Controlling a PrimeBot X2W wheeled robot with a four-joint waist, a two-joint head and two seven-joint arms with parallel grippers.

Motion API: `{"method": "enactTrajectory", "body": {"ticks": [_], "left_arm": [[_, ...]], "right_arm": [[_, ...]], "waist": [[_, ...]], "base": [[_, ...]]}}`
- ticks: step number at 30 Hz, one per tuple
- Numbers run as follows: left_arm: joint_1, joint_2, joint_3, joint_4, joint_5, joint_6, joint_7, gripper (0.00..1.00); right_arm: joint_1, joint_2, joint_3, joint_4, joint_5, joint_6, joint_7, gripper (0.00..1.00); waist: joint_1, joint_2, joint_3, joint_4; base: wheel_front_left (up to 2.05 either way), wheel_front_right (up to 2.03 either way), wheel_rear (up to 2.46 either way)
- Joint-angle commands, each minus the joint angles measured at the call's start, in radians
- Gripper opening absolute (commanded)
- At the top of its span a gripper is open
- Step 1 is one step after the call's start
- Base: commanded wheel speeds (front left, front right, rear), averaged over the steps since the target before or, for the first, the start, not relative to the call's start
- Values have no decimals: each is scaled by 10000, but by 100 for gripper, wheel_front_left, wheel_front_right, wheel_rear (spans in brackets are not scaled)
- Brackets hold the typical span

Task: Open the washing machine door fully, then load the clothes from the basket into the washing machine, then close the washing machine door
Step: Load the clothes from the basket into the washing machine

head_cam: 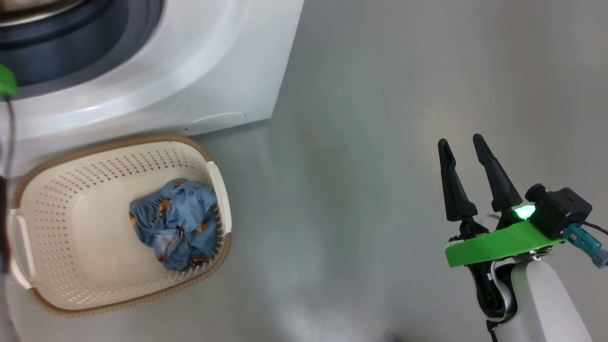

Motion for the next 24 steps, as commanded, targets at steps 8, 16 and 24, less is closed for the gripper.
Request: {"method": "enactTrajectory", "body": {"ticks": [8,16,24], "left_arm": [[2121,-115,466,-1350,444,-26,-63,100],[3951,-841,861,-2330,862,-26,-63,100],[5453,-1389,1129,-3023,1041,-26,-63,100]], "right_arm": [[219,7,-157,-186,-378,16,-48,100],[663,7,-486,-42,-878,16,-48,100],[1245,-162,-701,62,-1108,16,-48,100]], "waist": [[0,0,-657,518],[0,0,-1360,1121],[0,0,-2165,1557]], "base": [[0,0,0],[0,0,0],[0,0,0]]}}
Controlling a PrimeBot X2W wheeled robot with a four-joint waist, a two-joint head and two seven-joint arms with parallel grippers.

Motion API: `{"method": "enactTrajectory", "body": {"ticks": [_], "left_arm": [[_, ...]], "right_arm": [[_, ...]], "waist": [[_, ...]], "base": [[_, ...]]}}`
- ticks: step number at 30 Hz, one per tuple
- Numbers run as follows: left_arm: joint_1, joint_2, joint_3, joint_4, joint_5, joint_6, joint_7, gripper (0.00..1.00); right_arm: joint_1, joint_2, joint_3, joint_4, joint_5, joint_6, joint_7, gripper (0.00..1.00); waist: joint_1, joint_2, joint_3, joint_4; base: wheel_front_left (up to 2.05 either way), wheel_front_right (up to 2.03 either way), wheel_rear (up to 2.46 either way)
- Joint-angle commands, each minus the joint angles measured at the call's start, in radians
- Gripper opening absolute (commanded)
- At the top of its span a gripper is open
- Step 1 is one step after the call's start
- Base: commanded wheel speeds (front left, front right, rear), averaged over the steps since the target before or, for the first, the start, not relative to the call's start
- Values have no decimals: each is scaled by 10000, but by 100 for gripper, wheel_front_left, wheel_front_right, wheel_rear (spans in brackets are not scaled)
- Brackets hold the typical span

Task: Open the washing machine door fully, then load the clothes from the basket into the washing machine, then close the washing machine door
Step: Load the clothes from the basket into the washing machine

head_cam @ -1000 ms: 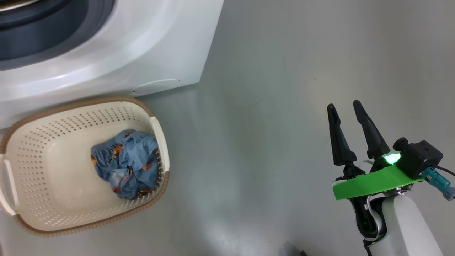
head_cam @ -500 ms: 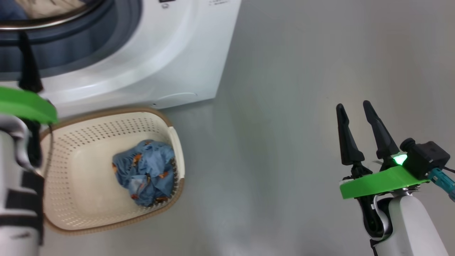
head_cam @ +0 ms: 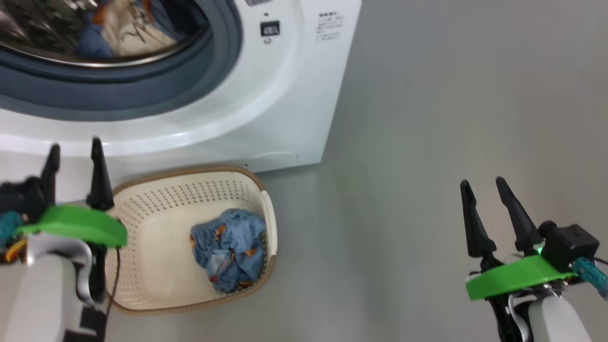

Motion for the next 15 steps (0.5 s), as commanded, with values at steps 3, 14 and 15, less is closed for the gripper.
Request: {"method": "enactTrajectory", "body": {"ticks": [3,14,15], "left_arm": [[702,159,357,-563,201,-24,-63,100],[2705,-273,381,-1409,418,-25,-63,100],[2858,-309,402,-1476,421,-25,-63,100]], "right_arm": [[357,-197,138,-173,-105,16,-48,100],[1237,-542,-79,-115,-54,16,-48,100],[1309,-570,-106,-114,-43,16,-48,100]], "waist": [[-1,0,-715,442],[-1,0,-1828,912],[-1,0,-1904,953]], "base": [[0,0,0],[0,0,0],[0,0,0]]}}
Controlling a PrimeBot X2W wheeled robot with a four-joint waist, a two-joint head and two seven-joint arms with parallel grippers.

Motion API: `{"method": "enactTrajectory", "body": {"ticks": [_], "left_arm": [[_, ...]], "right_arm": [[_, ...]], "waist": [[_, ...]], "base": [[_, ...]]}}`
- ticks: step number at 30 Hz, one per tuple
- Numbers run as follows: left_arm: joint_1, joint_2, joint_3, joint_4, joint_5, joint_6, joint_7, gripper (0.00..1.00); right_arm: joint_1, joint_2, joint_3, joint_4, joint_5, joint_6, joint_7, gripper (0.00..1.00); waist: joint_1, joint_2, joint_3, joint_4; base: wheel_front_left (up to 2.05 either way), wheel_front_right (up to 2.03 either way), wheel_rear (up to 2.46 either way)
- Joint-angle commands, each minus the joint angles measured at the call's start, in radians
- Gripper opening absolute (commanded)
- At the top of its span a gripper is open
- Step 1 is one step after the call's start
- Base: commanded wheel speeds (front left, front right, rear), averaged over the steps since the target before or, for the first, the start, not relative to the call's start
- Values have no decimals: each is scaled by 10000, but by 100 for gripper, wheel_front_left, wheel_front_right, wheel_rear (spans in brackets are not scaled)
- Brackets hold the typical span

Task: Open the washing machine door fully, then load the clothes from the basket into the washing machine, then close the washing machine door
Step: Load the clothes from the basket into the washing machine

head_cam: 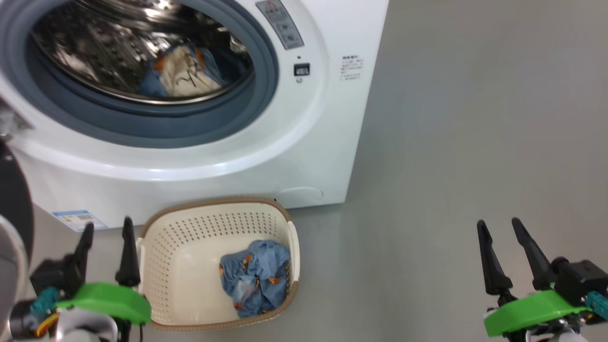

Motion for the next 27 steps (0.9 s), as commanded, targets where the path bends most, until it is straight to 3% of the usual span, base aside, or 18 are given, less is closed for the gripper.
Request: {"method": "enactTrajectory", "body": {"ticks": [1,16,27], "left_arm": [[118,191,325,-337,83,-25,-65,100],[2001,-33,434,-1623,125,-25,-65,100],[2196,-84,463,-1911,84,-25,-65,100]], "right_arm": [[85,-158,184,-202,-45,16,-48,100],[1002,-252,-216,-367,10,16,-48,100],[976,-224,-190,-450,-30,16,-48,100]], "waist": [[0,0,-352,240],[0,0,-1022,631],[0,0,-918,629]], "base": [[0,0,0],[0,0,0],[0,0,0]]}}
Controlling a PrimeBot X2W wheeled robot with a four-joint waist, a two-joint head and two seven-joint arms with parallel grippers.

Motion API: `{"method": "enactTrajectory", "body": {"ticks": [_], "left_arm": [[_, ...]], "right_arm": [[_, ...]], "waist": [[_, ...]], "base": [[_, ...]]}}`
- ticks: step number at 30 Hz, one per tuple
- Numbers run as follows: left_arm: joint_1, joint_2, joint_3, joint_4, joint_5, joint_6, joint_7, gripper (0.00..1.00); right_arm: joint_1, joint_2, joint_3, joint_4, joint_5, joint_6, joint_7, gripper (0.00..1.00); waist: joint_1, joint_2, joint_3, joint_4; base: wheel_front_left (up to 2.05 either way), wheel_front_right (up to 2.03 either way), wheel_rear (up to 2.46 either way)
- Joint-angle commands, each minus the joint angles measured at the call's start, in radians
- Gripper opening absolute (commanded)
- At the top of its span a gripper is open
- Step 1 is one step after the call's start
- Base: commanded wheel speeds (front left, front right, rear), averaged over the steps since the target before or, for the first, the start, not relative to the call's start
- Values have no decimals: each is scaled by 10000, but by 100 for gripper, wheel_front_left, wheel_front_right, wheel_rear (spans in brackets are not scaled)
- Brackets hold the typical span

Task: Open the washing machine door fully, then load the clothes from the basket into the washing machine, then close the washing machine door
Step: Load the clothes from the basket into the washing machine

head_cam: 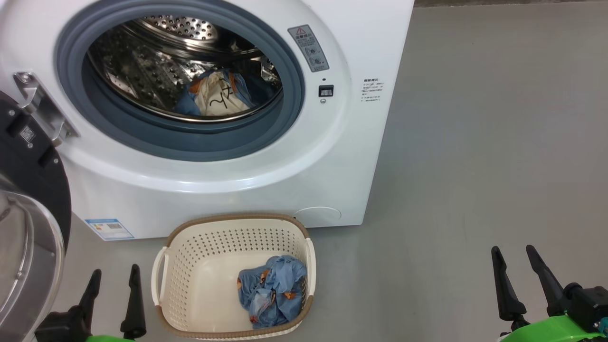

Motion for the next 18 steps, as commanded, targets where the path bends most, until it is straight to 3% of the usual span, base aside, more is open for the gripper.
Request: {"method": "enactTrajectory", "body": {"ticks": [1,18], "left_arm": [[-189,120,359,-298,60,-25,-65,100],[-749,74,172,64,-165,-25,-65,100]], "right_arm": [[-59,-141,210,-273,-46,16,-48,100],[-706,24,222,-356,-67,16,-48,100]], "waist": [[0,-1,33,-1],[0,-1,1077,-55]], "base": [[0,0,0],[0,0,0]]}}
